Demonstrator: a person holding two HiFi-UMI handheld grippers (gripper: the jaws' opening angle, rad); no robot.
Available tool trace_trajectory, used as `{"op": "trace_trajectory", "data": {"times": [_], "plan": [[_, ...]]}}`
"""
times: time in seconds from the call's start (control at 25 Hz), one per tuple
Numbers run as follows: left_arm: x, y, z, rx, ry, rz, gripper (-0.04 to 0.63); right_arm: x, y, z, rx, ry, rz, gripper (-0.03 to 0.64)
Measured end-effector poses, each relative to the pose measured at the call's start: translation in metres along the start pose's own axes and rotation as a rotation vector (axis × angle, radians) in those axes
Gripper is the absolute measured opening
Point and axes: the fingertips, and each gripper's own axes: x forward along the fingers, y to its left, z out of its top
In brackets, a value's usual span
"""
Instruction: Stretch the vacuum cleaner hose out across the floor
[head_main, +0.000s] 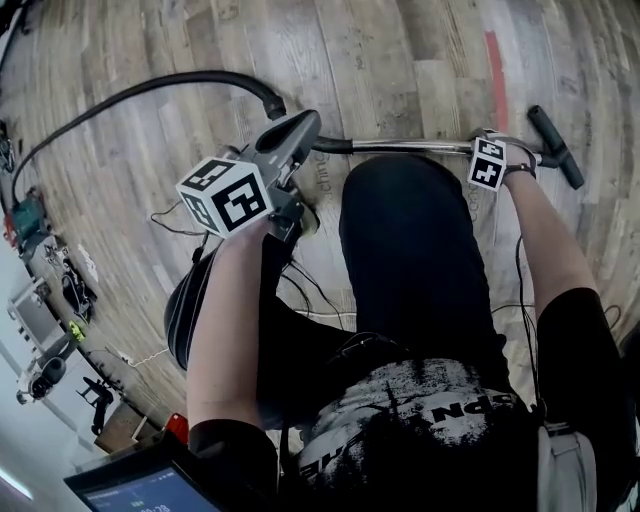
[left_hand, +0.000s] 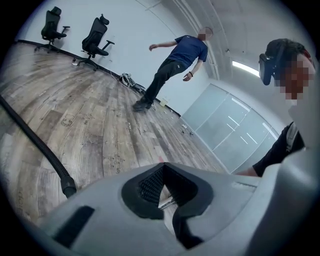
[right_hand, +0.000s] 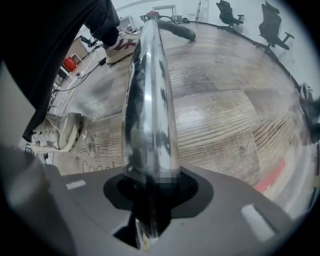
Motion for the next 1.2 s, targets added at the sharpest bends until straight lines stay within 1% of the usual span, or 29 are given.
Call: {"op": "trace_trajectory", "data": {"times": [0.16,0.24,0.32,0.4,0.52,0.76,0.84,0.92,0.96,1.0,1.04,1.08,1.2], "plan": [[-0.001,0.000,-0.003,0.007,0.005,-0.005,0.000,-0.001,0.008,0.000,0.048,-0.018,0.072,0.190],[0.000,-0.001,-0.003,0.011,0.007,-0.009,0.000,-0.002,0.014,0.001,0.080,-0.028,0.104,0.209],[0.000,-0.002,-0.002,0.013,0.003,-0.013,0.000,-0.001,0.023,0.002,0.111,-0.035,0.133,0.210],[-0.001,-0.004,-0.001,0.018,0.001,-0.019,0.000,-0.002,0.023,0.003,0.118,-0.033,0.110,0.199],[-0.001,-0.005,0.002,0.028,0.002,-0.029,0.000,-0.003,0.019,0.004,0.134,-0.024,0.090,0.202],[-0.011,0.009,0.014,0.020,-0.005,-0.046,0.000,-0.008,0.019,0.010,0.160,0.019,0.112,0.196],[-0.012,0.011,0.018,0.038,0.008,-0.060,0.000,-0.011,0.018,0.014,0.172,0.028,0.116,0.193],[-0.011,0.011,0.019,0.076,0.034,-0.083,0.000,-0.017,0.017,0.019,0.197,0.029,0.117,0.175],[-0.010,0.011,0.019,0.095,0.048,-0.101,0.000,-0.021,0.018,0.021,0.219,0.028,0.114,0.156],[-0.010,0.011,0.020,0.112,0.062,-0.118,0.000,-0.028,0.018,0.024,0.246,0.023,0.107,0.112],[-0.012,0.013,0.023,0.128,0.074,-0.133,0.000,-0.036,0.018,0.031,0.275,0.014,0.097,0.043],[-0.015,0.015,0.031,0.145,0.081,-0.142,0.000,-0.047,0.016,0.040,0.308,-0.003,0.091,0.006],[-0.028,0.019,0.073,0.201,0.063,-0.142,0.001,-0.096,0.010,0.076,0.429,-0.077,0.094,0.006]]}}
